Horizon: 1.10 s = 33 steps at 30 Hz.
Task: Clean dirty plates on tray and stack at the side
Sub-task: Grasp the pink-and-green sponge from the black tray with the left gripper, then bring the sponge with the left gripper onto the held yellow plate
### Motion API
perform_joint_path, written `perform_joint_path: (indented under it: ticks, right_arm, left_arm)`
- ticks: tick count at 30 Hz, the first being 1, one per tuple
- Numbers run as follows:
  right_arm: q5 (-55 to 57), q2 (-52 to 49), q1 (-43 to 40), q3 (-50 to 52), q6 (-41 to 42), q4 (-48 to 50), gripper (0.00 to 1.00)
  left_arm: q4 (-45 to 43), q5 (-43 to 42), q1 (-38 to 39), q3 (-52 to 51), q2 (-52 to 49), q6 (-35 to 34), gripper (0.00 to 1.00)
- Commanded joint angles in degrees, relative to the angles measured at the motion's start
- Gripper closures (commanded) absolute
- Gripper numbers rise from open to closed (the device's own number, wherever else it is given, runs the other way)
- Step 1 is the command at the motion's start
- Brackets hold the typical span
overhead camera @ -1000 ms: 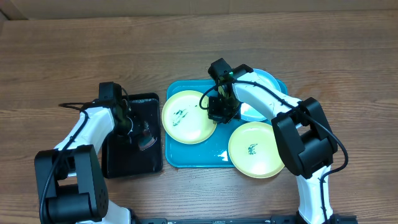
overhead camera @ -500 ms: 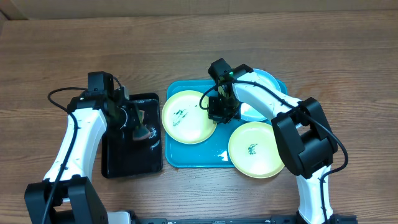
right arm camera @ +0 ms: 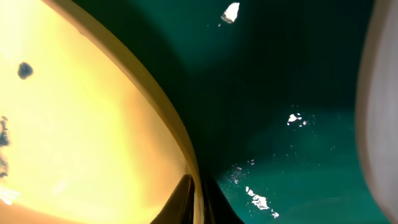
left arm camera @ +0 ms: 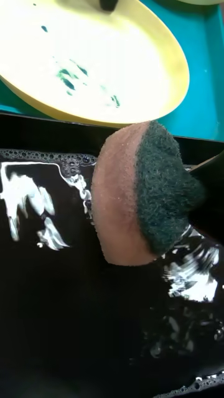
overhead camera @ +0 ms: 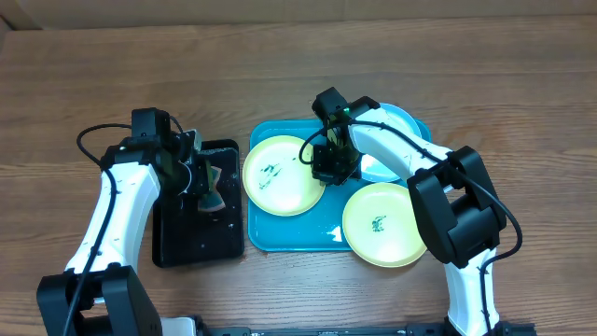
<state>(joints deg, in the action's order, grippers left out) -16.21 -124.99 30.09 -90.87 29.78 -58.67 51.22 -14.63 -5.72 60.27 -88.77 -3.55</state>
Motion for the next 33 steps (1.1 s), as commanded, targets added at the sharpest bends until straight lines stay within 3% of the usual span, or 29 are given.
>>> perform_joint_path:
  ticks: [1, 11, 14, 17, 22, 28, 33]
  right_arm:
    - [6.2, -3.1, 0.2, 0.9, -0.2, 0.5, 0.94]
    - [6.2, -3.1, 0.2, 0.9, -0.2, 0.6, 0.94]
    - [6.2, -3.1, 0.2, 0.9, -0.2, 0.5, 0.94]
    - [6.1, -3.1, 0.2, 0.9, -0.2, 0.6, 0.94]
    - [6.1, -3.1, 0.2, 0.9, -1.3, -0.4, 0.94]
    - [6.9, -2.5, 0.2, 0.8, -1.3, -0.3, 0.96]
    - [11.3, -0.7, 0.2, 0.8, 2.8, -2.0, 0.96]
  left_arm:
    - [-0.2, -1.5, 0.2, 1.0, 1.4, 1.9, 0.96]
    - [-0.2, -1.6, 0.2, 1.0, 1.4, 2.1, 0.96]
    - [-0.5, -7.4, 0.3, 1.0, 1.7, 2.3, 0.96]
    - [-2.1, -2.5, 1.3, 1.3, 1.9, -0.4, 0.96]
    - [-1.1, -3.1, 3.5, 2.3, 3.1, 0.3, 0.96]
    - [-5.9, -18.2, 7.7, 3.9, 3.1, -1.2, 0.96]
    - [-8.2, -16.9, 11.7, 3.9, 2.5, -4.9, 0.96]
